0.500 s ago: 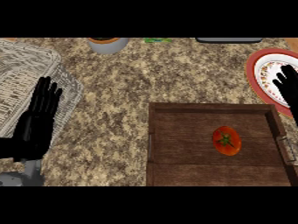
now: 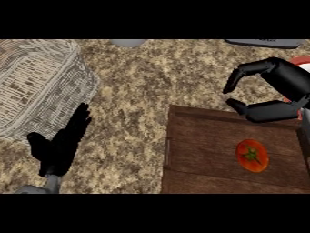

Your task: Pick the tomato from the tray and place it in the plate

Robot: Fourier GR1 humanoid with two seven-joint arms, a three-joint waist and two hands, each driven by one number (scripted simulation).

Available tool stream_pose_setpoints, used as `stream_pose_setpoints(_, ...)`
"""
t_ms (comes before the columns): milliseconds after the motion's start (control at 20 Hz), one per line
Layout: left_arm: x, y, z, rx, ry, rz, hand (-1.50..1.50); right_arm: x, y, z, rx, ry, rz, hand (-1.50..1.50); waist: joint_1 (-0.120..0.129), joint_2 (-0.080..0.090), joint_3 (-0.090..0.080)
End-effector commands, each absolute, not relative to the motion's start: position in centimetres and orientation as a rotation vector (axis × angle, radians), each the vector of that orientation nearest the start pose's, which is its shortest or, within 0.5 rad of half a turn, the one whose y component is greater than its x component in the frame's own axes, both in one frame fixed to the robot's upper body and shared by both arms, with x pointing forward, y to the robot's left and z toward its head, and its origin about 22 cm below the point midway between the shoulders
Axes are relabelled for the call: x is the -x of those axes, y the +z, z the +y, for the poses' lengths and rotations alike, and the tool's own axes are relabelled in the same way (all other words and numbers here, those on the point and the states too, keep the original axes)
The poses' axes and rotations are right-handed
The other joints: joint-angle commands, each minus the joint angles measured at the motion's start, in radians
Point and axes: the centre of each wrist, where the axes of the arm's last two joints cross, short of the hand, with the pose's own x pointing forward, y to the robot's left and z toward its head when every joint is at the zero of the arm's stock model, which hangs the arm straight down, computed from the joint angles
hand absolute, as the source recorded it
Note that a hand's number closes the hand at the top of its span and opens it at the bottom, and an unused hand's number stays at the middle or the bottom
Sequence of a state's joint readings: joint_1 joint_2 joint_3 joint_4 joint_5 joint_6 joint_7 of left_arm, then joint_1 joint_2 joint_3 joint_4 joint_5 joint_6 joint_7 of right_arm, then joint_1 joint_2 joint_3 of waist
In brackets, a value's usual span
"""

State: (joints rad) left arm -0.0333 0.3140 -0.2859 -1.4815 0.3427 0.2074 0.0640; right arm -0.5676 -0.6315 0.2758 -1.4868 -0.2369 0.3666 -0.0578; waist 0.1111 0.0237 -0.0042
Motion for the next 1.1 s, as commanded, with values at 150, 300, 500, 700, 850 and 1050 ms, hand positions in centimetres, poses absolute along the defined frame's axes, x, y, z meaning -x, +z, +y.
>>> stream_pose_setpoints(150,-24.1,-2.8,22.4,0.036,-0.074,-1.226,0.0,-39.0,15.2,-23.6,-0.439,1.171,-1.766,-1.5,-0.047,-0.001,0.006)
stream_pose_setpoints(300,-25.0,-1.5,23.6,0.03,-0.041,-1.209,0.0,-41.1,17.8,-25.2,-0.483,1.228,-1.77,-1.5,-0.057,-0.005,0.006)
stream_pose_setpoints(500,-24.5,-2.5,23.1,0.029,-0.044,-1.187,0.0,-42.0,22.0,-24.9,-0.434,1.462,-1.677,-1.5,-0.071,-0.01,0.004)
stream_pose_setpoints(700,-23.2,-2.9,23.8,0.02,-0.047,-1.193,0.0,-40.3,23.4,-22.2,-0.298,1.829,-1.452,-1.5,-0.067,-0.014,0.004)
stream_pose_setpoints(850,-23.2,-2.9,23.6,0.013,-0.032,-1.192,0.0,-39.7,26.1,-21.2,-0.237,1.98,-1.363,-1.5,-0.073,-0.017,0.003)
stream_pose_setpoints(1050,-23.3,-3.1,24.2,0.009,-0.019,-1.193,0.0,-38.4,23.1,-18.7,-0.223,2.117,-1.339,-1.5,-0.094,-0.019,0.004)
